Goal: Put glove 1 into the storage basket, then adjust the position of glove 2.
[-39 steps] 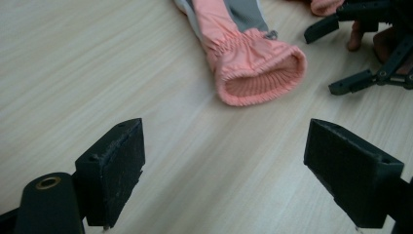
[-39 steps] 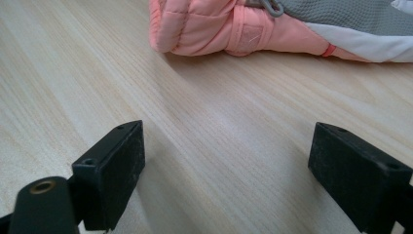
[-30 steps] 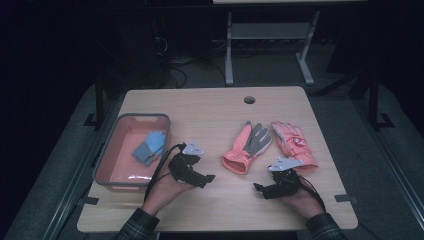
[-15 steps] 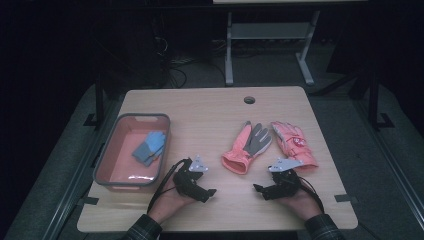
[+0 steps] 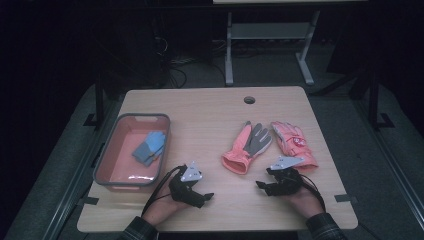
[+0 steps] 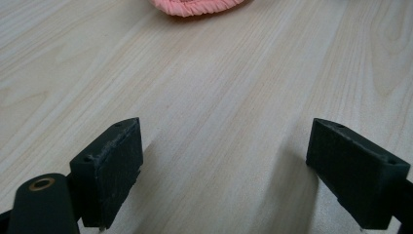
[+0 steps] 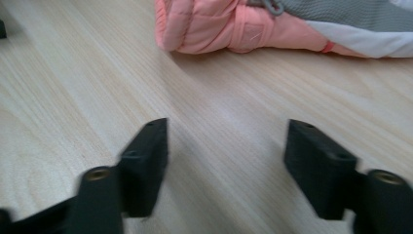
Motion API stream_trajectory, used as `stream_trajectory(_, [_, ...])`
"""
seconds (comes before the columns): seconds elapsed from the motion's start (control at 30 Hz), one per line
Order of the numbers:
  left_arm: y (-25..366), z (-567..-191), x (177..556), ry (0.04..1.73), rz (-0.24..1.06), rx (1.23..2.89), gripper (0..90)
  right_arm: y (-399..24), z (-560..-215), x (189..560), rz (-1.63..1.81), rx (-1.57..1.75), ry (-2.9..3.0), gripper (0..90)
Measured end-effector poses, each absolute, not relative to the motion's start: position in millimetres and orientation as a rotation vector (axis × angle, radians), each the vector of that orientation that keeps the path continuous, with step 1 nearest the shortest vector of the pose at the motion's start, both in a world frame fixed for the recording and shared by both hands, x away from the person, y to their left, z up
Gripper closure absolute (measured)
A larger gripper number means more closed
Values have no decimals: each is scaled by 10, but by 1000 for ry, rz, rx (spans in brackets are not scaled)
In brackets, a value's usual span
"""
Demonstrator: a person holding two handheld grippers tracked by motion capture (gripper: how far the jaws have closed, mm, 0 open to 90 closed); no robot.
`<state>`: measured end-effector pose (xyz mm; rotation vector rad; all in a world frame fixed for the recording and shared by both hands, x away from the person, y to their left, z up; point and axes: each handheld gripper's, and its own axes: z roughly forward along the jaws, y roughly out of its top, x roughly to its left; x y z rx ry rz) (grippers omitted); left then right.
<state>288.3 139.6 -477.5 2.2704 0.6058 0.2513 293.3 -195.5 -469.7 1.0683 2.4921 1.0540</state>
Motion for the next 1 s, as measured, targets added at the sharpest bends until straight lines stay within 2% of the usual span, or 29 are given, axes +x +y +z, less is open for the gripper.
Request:
stream_trajectory(0.1, [1398, -4775, 2886, 599, 257, 2272, 125, -1978, -4608, 2944, 1073, 1077, 2481, 571])
stream_trajectory(0.2, [1397, -4774, 2889, 600, 254, 2272, 126, -1976, -4498, 2981, 1085, 1097, 2496, 815])
stream_trajectory(0.23, [1397, -4774, 2889, 600, 254, 2272, 125, -1976, -4498, 2981, 1085, 1097, 2496, 815])
stream_trajectory(0.27, [1395, -4773, 2897, 598, 255, 2275, 126, -1968, -4427, 3022, 1110, 1099, 2509, 899])
stream_trajectory(0.6, [1389, -4774, 2901, 605, 254, 2271, 125, -1827, -4206, 3304, 1201, 1078, 2501, 900])
stream_trajectory(1.0, [1394, -4772, 2904, 599, 256, 2277, 126, -1511, -4189, 3610, 1246, 1059, 2513, 900])
